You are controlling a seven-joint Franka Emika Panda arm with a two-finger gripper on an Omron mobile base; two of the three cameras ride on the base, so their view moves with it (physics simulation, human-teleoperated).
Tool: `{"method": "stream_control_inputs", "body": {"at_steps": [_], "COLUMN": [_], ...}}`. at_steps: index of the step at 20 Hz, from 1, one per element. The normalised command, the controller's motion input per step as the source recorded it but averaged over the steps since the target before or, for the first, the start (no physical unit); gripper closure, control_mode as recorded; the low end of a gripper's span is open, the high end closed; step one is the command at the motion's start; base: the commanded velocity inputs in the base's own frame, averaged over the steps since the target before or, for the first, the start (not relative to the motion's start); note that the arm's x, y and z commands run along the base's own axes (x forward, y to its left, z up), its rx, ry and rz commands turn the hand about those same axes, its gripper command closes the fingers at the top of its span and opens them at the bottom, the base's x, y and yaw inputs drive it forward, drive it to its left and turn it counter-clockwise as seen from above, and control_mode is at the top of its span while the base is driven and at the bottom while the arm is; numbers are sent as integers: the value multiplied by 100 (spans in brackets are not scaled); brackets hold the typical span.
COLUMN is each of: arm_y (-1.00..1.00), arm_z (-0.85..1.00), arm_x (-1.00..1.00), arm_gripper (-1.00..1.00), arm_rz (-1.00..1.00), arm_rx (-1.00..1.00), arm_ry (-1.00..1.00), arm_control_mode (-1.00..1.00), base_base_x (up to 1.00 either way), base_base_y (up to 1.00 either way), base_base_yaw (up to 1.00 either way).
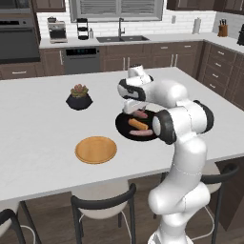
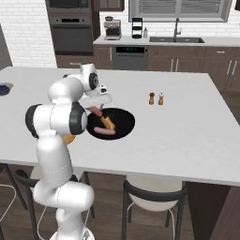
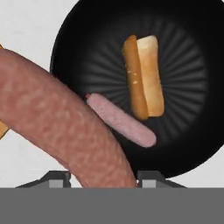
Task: Place one bun and one sausage from the bowl on each plate.
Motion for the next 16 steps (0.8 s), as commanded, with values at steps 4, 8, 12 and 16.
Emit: {"method": "stream_control_inputs", "body": {"at_steps": [4, 8, 12, 16], "arm_y": [100, 100, 100, 100], "arm_z": [35, 5, -45, -93], "arm_x": [-96, -65, -14, 4], "arm_gripper": [100, 100, 100, 100], "arm_rz": [5, 4, 1, 0], "arm_rx": [2, 0, 8, 22], "arm_ry": [20, 22, 18, 11], "arm_control_mode": [-100, -100, -100, -100], "base_base_x": [0, 0, 0, 0], "base_base_y": [0, 0, 0, 0], "base_base_yaw": [0, 0, 0, 0]}}
